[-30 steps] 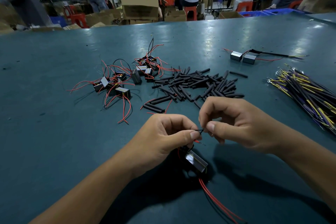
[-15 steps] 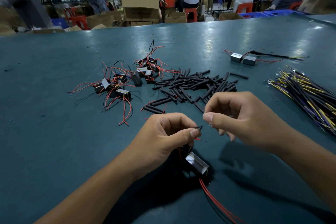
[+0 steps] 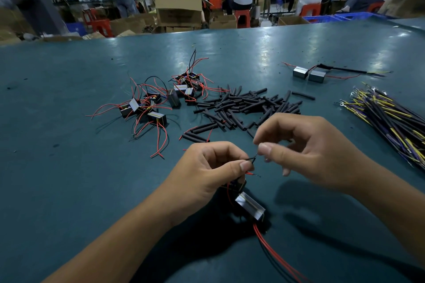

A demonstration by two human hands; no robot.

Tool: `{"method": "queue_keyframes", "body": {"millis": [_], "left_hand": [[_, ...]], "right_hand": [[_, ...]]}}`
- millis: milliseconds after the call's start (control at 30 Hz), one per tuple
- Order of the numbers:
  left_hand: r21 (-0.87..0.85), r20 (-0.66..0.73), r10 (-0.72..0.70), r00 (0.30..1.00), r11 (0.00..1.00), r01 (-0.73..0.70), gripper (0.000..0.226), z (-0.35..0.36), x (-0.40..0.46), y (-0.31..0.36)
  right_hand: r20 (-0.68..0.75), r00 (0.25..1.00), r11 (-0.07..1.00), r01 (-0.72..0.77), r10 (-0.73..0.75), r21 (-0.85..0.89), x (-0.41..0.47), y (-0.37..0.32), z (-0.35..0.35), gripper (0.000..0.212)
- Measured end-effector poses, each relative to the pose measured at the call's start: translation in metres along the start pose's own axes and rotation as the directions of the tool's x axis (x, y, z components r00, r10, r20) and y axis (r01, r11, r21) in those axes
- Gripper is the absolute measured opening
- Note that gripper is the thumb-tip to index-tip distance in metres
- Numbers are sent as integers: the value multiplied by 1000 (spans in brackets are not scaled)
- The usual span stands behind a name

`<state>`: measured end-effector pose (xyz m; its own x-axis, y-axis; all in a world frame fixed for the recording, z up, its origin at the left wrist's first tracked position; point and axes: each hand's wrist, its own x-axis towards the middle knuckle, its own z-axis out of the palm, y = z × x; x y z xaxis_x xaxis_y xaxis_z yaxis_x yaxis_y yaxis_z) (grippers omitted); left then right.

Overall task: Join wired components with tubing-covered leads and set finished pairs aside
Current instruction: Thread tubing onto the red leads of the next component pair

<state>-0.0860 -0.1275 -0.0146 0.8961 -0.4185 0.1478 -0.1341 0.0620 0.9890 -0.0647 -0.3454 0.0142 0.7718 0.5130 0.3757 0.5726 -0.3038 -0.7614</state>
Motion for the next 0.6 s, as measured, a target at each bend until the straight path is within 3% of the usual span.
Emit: {"method": "queue_keyframes", "body": {"millis": [267, 500, 600], "left_hand": [[41, 25, 1, 1000, 999, -2, 8, 0, -1, 0], [49, 24, 14, 1000, 999, -15, 10, 0, -1, -1], [41, 1, 17, 1000, 999, -17, 7, -1, 0, -1]], "right_hand": [[43, 996, 997, -82, 82, -3, 1, -4, 1, 11], [75, 947, 911, -321, 312, 258, 3, -5, 9, 23], [64, 949, 910, -313, 308, 271, 3, -6, 9, 22]]}}
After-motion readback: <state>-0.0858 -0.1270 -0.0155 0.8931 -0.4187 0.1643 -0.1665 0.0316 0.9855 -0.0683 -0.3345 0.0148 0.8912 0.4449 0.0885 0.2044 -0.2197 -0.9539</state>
